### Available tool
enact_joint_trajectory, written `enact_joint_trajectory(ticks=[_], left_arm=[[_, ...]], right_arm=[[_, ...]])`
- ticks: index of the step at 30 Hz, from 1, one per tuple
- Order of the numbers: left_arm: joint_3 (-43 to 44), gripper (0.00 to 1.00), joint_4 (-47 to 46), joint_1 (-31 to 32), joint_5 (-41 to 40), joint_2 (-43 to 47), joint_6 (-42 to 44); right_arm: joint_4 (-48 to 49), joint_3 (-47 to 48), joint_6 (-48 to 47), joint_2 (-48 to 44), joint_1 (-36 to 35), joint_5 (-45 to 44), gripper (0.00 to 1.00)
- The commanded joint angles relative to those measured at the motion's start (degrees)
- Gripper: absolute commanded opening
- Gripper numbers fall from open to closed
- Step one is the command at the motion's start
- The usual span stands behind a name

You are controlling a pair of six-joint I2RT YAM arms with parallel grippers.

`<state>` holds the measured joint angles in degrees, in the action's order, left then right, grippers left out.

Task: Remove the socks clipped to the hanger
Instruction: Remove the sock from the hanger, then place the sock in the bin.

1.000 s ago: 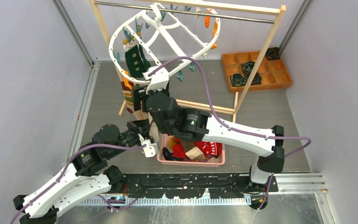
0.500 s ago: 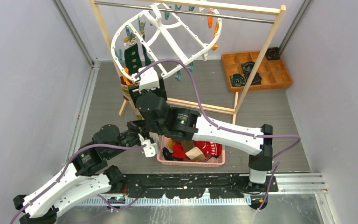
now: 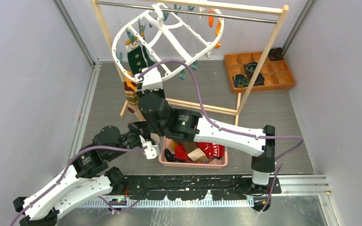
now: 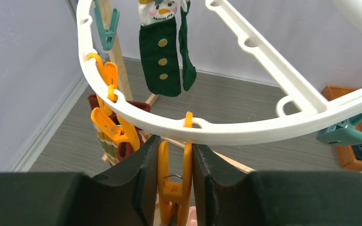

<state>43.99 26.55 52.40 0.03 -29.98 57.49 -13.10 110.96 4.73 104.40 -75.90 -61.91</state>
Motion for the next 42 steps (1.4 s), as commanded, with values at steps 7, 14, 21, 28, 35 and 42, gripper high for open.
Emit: enact_joint_trajectory(ticks=[7, 14, 21, 28, 35, 42], left_arm=[[-1.0, 0.00, -0.3, 0.3, 0.4, 1.4, 1.6], [-0.4, 0.00, 8.3, 0.3, 4.9, 5.7, 5.3], [2.8, 0.00, 7.8, 0.3, 1.3, 10.7, -1.0], [10.2, 0.00, 11.9, 0.2, 4.4, 9.4, -11.7], [14.3, 0.00, 14.6, -0.9, 10.8, 6.7, -21.3], [20.9, 0.00, 15.0, -2.6, 14.9, 1.6, -30.2]], right_arm=[[1.7, 3.4, 2.9, -2.5, 0.5, 3.4, 0.10], [-0.5, 0.5, 8.6, -5.2, 1.7, 6.4, 0.01], [-1.8, -6.4, 13.6, -10.6, 2.6, 14.1, 0.61], [3.4, -25.9, 17.9, -26.0, 2.7, 31.1, 0.99], [17.3, -48.6, 17.5, -41.4, 2.5, 55.9, 1.00], [21.2, -51.7, 16.1, -38.0, 2.4, 64.9, 0.99]])
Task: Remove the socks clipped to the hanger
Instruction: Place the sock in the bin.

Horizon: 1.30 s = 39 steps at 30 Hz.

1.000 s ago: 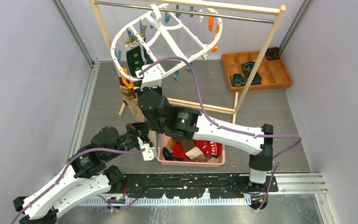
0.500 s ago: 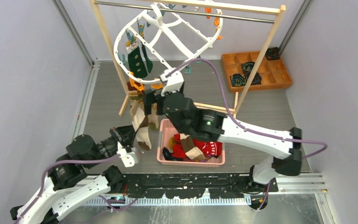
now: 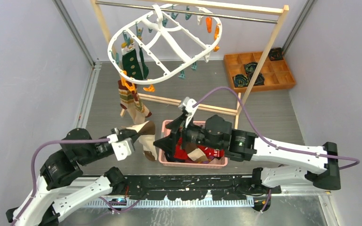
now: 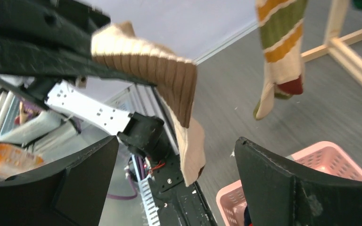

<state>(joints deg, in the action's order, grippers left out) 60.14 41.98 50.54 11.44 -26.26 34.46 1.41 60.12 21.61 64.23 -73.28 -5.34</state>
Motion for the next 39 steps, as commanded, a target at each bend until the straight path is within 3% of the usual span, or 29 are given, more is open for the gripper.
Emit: enact_joint_trajectory(ticks=[1, 7, 10, 11, 14, 15, 16, 19, 27, 34, 39], left_arm=[[5.8, 0.00, 0.1, -0.9, 4.0, -2.8, -7.8], [8.6, 0.00, 2.8, -2.7, 8.9, -4.9, -11.3], [9.1, 0.02, 3.9, -2.9, 9.5, -5.4, -11.6], [9.3, 0.12, 4.3, -2.9, 8.9, -5.5, -11.5], [9.1, 0.68, 6.4, -2.9, 3.7, -6.3, -10.9], [9.3, 0.92, 7.8, -2.9, 0.9, -7.3, -10.0], [9.4, 0.99, 8.7, -2.8, -3.1, -8.4, -9.8], [9.0, 1.00, 7.5, -2.9, -10.6, -9.4, -10.3], [6.6, 1.00, 9.6, -3.0, -15.2, -7.2, -11.2], [3.4, 1.00, 12.7, -3.1, -16.5, -4.6, -6.2], [3.2, 1.00, 11.5, -3.1, -20.7, -5.7, -3.7]], right_arm=[[8.3, -1.3, -1.2, 2.6, -0.2, 8.2, 0.99], [12.0, 2.6, -4.6, 7.3, -0.3, 7.4, 0.91], [11.8, 5.0, -3.9, 8.8, -0.1, 7.5, 0.70], [11.5, 5.2, -3.4, 8.8, -0.2, 7.6, 0.58], [9.4, 4.4, -1.0, 7.1, -0.2, 5.9, 0.13], [8.1, 3.7, -0.1, 6.2, -0.1, 4.5, 0.03], [6.7, 2.7, 0.7, 5.3, -0.1, 2.8, 0.01], [2.2, -0.3, 2.7, 2.1, 0.1, -0.3, 0.01], [-7.1, -10.2, 6.9, -3.6, 2.7, -8.0, 0.01], [-4.0, -16.7, 10.2, 3.1, 16.2, -1.3, 0.01], [-9.2, -16.0, 11.4, 9.9, 18.0, -6.1, 0.01]])
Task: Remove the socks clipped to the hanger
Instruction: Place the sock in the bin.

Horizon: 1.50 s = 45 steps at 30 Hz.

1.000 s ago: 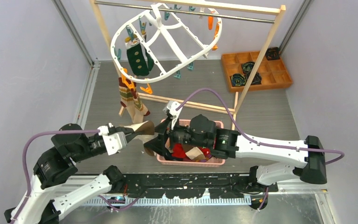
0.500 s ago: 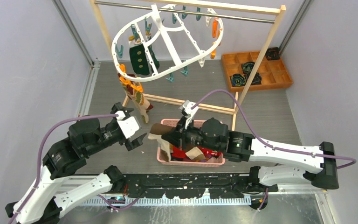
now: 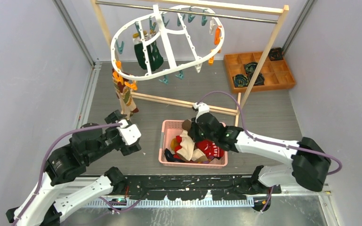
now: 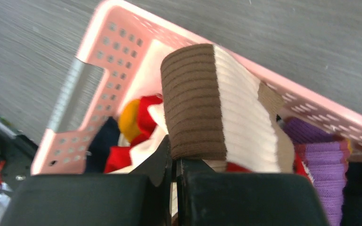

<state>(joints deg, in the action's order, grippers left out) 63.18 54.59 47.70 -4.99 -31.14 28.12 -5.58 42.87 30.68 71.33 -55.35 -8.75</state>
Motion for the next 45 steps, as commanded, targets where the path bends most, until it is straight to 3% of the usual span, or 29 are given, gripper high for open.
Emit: enact_joint_trajectory(ticks=[1, 5, 8, 11, 13, 17, 24, 28, 31, 34, 40, 45], left_arm=[[0.3, 1.00, -1.2, -0.2, -5.2, -1.3, 2.8], [-0.4, 1.00, -3.5, -0.2, -10.9, -2.6, 3.0], [-1.6, 1.00, -6.7, -0.2, -14.5, -3.2, 2.3], [-2.0, 1.00, -8.9, -0.8, -15.6, -3.9, 1.1], [-1.4, 1.00, -9.2, -2.2, -15.1, -5.0, 0.7], [1.9, 1.00, -8.6, -8.6, -10.5, -8.8, -1.0], [11.9, 1.00, -4.1, -33.8, 12.4, -16.6, -5.3], [13.2, 1.00, -2.7, -46.7, 24.7, -19.1, -7.0], [14.9, 1.00, -0.2, -57.7, 35.3, -23.3, -9.5], [16.5, 1.00, 0.7, -63.1, 42.6, -26.7, -11.1], [11.0, 0.93, -8.7, -63.0, 51.4, -25.8, -18.9], [9.5, 0.84, -17.2, -60.5, 45.5, -28.2, -22.3]], right_arm=[[-4.4, 1.8, 3.1, 3.3, 0.1, -4.0, 0.01], [-12.7, 3.6, 5.8, 0.7, 0.1, -8.5, 0.19], [-20.7, 6.9, 6.7, -4.2, 0.1, -10.1, 0.51], [-26.5, 11.8, 6.6, -9.6, 0.1, -9.0, 0.66], [-27.0, 14.2, 6.6, -11.3, 0.1, -6.1, 0.64], [-20.6, 14.8, 7.2, -8.3, 0.2, -0.8, 0.45], [-1.3, 4.5, 8.1, 1.7, 3.2, -4.8, 0.18], [6.9, -4.8, 12.3, 3.7, 4.5, -7.6, 0.11], [7.3, -8.3, 14.1, 1.5, 2.5, -11.6, 0.11], [2.4, -6.8, 9.0, -4.8, -4.2, -24.4, 0.24], [-2.5, 1.2, 3.6, -12.4, -6.2, -25.1, 0.40], [-2.6, 3.6, 3.2, -15.5, -10.8, -25.6, 0.44]])
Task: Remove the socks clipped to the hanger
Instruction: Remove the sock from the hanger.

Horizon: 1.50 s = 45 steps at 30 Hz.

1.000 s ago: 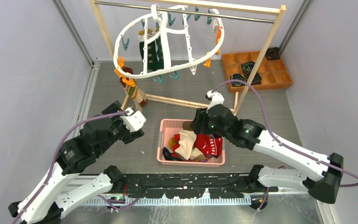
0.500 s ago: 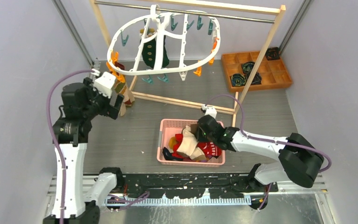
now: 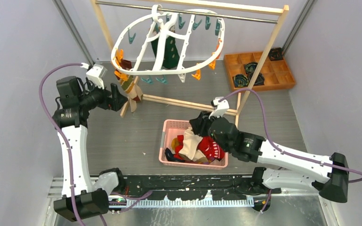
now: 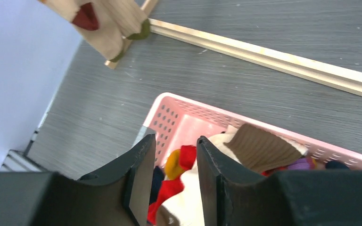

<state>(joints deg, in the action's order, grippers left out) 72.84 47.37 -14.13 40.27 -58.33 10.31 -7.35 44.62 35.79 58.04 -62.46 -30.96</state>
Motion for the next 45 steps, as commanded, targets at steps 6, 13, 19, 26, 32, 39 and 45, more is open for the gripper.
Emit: enact_joint_trajectory(ticks=[6, 13, 19, 26, 32, 39, 45], left_arm=[[-0.3, 0.82, -14.1, 1.5, -0.7, -5.8, -6.6], [-0.2, 0.55, -18.4, 1.6, 0.5, -10.4, -8.2], [0.1, 0.01, -20.5, 1.6, 0.4, -9.2, -6.8], [-1.7, 0.00, -15.9, 1.6, 0.5, 0.0, -0.3], [-2.2, 0.00, -8.9, 1.6, 3.9, 6.1, 2.0], [1.7, 0.73, -8.5, 1.4, -1.1, -2.4, -2.4], [0.0, 1.00, -14.6, 1.2, -2.1, -5.9, -4.6]], right_arm=[[2.5, 0.0, -1.8, -4.0, -13.3, -10.3, 0.44], [2.9, 1.9, -3.4, -2.7, -22.7, -19.0, 0.43], [1.1, 5.0, -4.5, -2.3, -25.2, -21.9, 0.40], [-2.4, 9.6, -5.6, -0.6, -25.4, -23.2, 0.47], [-9.6, 14.0, -3.5, -1.3, -25.3, -29.6, 0.60], [-45.0, 19.1, 20.5, -6.9, -17.4, -40.3, 0.82], [-47.7, 10.0, 21.2, -17.7, -0.5, -29.3, 0.70]])
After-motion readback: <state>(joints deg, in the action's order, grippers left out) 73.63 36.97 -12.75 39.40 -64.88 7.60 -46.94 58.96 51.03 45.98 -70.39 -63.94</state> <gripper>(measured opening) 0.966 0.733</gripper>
